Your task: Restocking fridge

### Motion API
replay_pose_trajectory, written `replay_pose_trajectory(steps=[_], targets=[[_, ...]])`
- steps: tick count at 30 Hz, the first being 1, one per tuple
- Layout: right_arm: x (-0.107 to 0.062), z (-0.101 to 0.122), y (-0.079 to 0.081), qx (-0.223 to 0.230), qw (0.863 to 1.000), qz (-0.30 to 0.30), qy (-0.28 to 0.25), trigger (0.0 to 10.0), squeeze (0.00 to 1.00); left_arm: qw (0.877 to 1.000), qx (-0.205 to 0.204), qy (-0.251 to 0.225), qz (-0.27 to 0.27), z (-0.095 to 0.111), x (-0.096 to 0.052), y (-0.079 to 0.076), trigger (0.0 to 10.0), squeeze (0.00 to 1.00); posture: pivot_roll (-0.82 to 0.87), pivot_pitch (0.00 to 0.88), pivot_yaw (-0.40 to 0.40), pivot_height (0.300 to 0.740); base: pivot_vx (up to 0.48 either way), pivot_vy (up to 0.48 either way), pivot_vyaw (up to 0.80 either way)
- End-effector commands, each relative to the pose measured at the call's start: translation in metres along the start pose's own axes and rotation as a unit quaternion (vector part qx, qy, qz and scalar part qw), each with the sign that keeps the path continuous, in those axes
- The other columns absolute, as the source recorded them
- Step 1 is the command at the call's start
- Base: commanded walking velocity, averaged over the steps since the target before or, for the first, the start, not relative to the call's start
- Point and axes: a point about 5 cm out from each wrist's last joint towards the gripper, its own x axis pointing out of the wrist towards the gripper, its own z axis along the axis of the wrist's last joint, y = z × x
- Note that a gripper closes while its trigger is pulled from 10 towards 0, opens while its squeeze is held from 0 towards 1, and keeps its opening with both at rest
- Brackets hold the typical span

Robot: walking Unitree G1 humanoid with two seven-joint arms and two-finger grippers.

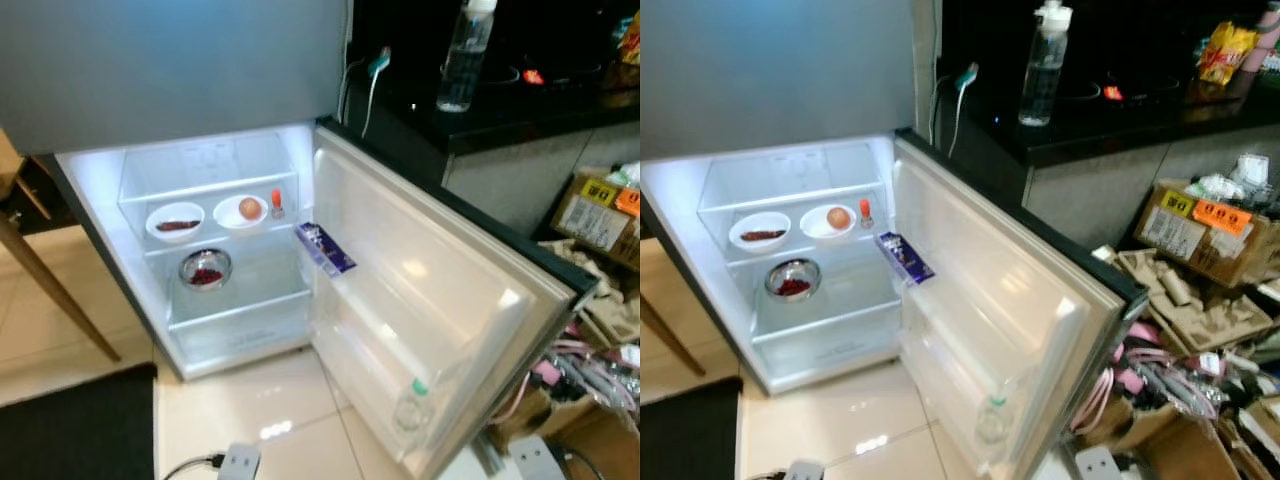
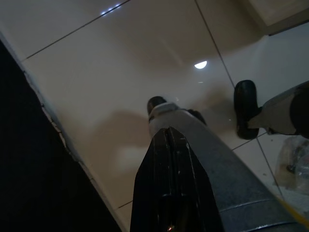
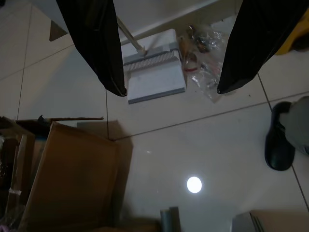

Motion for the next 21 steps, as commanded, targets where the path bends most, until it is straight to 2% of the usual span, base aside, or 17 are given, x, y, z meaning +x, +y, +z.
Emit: replay_pose_trajectory(steps=[1,11,21], targets=[[0.0,-0.004,0.005,-0.005,1.0,0.006,0.008,10.0,0.0,1.0,-0.001,0.014,0.011,-0.005,-0.001,0.004,10.0,0.0,-0.11,0.0,-0.016,0.735,0.0,0.0,0.0],[0.0,0.0,0.0,0.006,1.0,-0.001,-0.004,10.0,0.0,1.0,-0.001,0.021,0.014,-0.007,-0.001,0.005,10.0,0.0,-0.11,0.0,-0.015,0.735,0.0,0.0,0.0],[0.0,0.008,0.0,-0.001,1.0,0.002,-0.013,10.0,0.0,1.0,0.004,0.024,0.015,-0.007,-0.001,0.004,10.0,0.0,-0.11,0.0,-0.019,0.735,-0.306,0.0,0.0]])
